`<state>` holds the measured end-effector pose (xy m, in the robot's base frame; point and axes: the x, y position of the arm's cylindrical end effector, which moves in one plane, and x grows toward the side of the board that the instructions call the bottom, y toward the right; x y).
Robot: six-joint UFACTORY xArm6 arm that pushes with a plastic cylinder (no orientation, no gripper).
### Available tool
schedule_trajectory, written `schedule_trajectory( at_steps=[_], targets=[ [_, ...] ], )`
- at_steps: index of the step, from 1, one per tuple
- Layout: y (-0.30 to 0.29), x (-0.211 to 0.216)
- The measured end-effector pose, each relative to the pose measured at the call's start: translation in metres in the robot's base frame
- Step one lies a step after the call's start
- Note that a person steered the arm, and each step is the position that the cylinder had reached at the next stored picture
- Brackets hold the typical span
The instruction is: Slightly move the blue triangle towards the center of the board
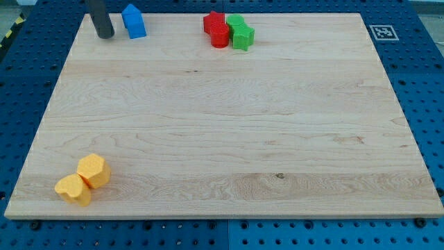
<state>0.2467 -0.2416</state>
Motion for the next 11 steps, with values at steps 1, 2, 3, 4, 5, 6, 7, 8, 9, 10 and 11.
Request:
schedule_trajectory(
  at_steps=[1,2,3,4,5,6,7,8,9,10,11],
  targets=[
    [-0.001,-0.028],
    [0.000,-0.055],
    [0.003,-0.055],
    [0.004,-0.055],
    [0.010,-0.055],
    [0.020,-0.055],
    [0.025,-0.055],
    [0.031,-0.055],
    [0.037,-0.055],
    [0.039,-0.055],
    [0.042,-0.056]
  ],
)
